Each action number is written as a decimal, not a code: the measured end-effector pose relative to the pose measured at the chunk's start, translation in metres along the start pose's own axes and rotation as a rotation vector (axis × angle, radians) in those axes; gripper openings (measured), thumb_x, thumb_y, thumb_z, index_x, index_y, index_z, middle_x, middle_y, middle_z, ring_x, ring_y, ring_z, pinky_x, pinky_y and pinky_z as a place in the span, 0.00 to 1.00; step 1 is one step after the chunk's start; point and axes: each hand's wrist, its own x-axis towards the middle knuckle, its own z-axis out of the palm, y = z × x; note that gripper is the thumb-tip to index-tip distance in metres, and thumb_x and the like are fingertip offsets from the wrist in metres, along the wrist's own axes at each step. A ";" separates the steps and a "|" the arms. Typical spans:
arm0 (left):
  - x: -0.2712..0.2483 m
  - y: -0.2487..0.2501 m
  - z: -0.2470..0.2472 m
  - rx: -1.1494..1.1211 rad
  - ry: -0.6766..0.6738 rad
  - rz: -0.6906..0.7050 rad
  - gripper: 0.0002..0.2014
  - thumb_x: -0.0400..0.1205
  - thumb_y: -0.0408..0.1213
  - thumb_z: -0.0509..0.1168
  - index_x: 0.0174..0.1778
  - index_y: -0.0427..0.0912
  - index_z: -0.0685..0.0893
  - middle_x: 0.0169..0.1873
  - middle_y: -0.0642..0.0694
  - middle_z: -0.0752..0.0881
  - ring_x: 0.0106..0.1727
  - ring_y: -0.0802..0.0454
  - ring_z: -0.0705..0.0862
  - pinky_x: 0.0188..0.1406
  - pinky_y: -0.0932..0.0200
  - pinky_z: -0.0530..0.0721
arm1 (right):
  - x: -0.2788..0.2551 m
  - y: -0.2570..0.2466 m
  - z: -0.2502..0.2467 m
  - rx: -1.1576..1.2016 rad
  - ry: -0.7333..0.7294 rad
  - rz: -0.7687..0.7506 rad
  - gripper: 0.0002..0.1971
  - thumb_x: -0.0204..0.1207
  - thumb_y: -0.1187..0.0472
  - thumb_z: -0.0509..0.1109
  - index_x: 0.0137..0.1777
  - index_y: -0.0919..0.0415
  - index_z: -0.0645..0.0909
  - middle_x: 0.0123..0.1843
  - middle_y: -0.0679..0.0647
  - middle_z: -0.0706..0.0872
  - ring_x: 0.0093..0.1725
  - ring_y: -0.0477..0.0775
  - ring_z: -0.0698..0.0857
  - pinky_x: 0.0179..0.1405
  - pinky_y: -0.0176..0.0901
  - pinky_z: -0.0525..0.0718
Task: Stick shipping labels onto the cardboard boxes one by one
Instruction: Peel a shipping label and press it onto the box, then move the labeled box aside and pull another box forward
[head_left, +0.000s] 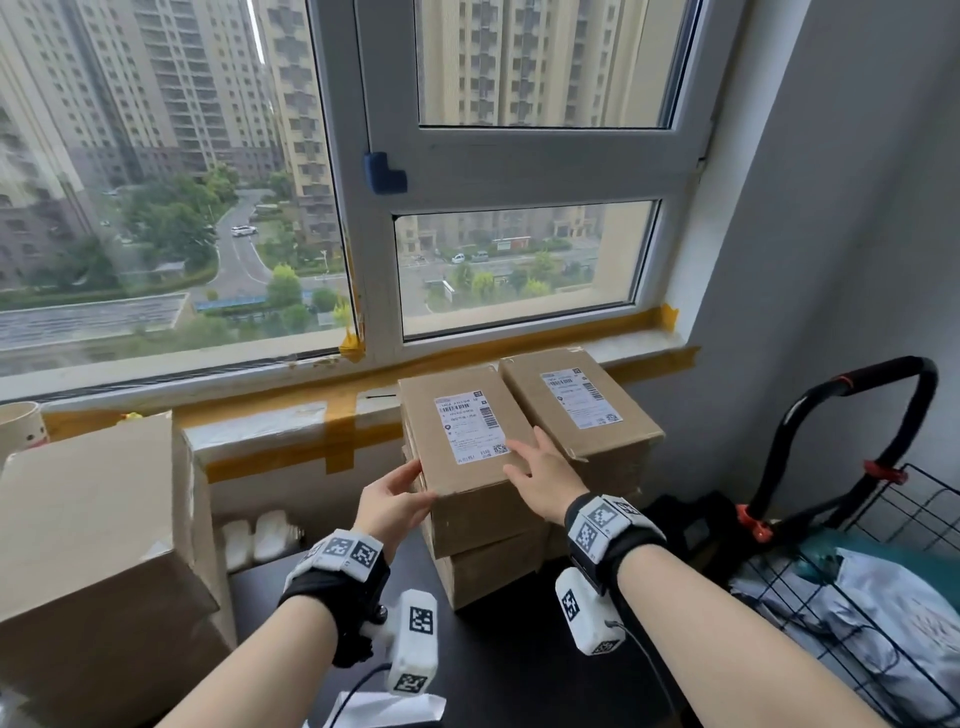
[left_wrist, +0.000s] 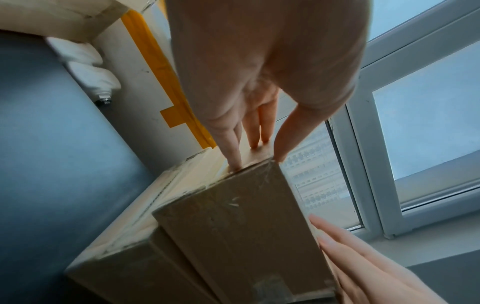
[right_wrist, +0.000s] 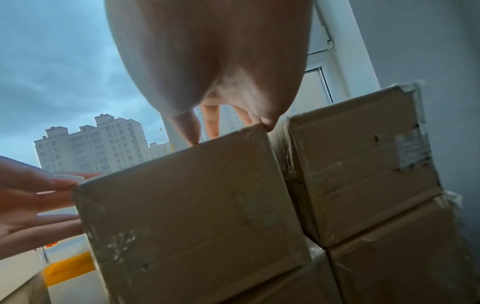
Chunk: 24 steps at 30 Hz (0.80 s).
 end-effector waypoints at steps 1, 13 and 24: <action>0.001 -0.002 0.003 -0.002 0.012 0.007 0.30 0.74 0.13 0.63 0.74 0.33 0.72 0.61 0.37 0.83 0.51 0.44 0.86 0.57 0.55 0.86 | 0.001 0.000 -0.001 -0.019 -0.003 -0.010 0.24 0.84 0.52 0.58 0.79 0.50 0.64 0.86 0.55 0.45 0.85 0.56 0.48 0.82 0.49 0.51; -0.004 0.006 -0.010 1.009 0.116 0.292 0.24 0.79 0.44 0.67 0.71 0.47 0.76 0.63 0.47 0.84 0.62 0.49 0.83 0.64 0.55 0.80 | -0.011 -0.028 -0.005 -0.308 0.042 -0.176 0.19 0.85 0.53 0.54 0.72 0.56 0.74 0.76 0.51 0.73 0.73 0.57 0.73 0.73 0.50 0.70; -0.061 0.054 -0.111 1.489 0.317 0.429 0.18 0.84 0.44 0.57 0.67 0.44 0.78 0.65 0.46 0.80 0.66 0.46 0.79 0.63 0.47 0.81 | -0.033 -0.125 0.052 -0.308 0.011 -0.437 0.20 0.85 0.52 0.52 0.71 0.55 0.74 0.71 0.52 0.77 0.68 0.55 0.77 0.68 0.52 0.76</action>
